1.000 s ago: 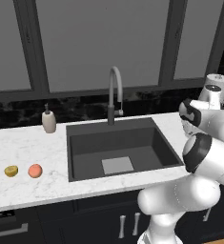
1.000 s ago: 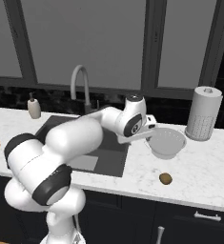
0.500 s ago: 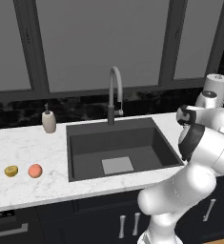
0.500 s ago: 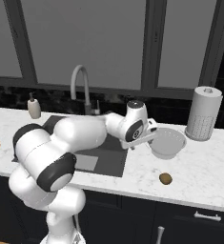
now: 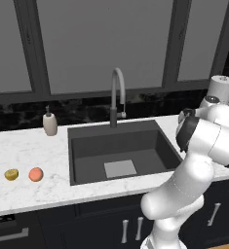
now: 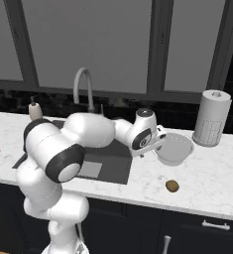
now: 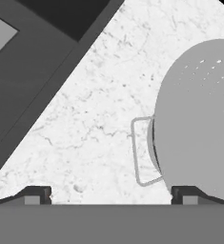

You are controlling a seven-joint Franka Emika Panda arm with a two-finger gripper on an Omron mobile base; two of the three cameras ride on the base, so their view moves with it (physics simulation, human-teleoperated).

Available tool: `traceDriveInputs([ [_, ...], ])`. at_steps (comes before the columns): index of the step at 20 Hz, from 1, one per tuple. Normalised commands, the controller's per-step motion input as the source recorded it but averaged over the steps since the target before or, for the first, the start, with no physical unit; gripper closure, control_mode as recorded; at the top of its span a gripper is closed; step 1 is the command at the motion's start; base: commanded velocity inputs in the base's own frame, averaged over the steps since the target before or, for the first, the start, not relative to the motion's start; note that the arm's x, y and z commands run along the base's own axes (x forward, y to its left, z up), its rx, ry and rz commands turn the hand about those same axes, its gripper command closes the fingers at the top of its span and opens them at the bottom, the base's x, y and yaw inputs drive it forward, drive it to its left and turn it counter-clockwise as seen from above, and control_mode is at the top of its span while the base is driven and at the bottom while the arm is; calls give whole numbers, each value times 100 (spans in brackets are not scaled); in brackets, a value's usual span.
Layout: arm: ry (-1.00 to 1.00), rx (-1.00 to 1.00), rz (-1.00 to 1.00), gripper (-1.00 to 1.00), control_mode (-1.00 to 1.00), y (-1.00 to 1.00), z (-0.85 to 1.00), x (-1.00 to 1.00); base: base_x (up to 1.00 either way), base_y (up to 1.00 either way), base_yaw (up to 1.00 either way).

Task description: Put the colander in the sink, put the kiwi, peach, kiwi in the colander, and turn on the sink faucet and pour water over the colander.

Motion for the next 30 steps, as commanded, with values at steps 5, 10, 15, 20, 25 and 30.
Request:
traceDriveInputs([
  [5,0,-1,5,-100,-100,-18,-8,29,0,0,0],
  [10,0,0,5,-100,-100,-10,-15,26,0,0,0],
  [15,0,0,3,-100,-100,-3,-18,21,0,0,0],
  [20,0,-1,1,-100,-100,0,-20,18,0,0,0],
  [25,0,-1,0,100,-100,0,-25,6,0,0,0],
  [30,0,0,0,100,-100,2,-5,-1,0,0,0],
])
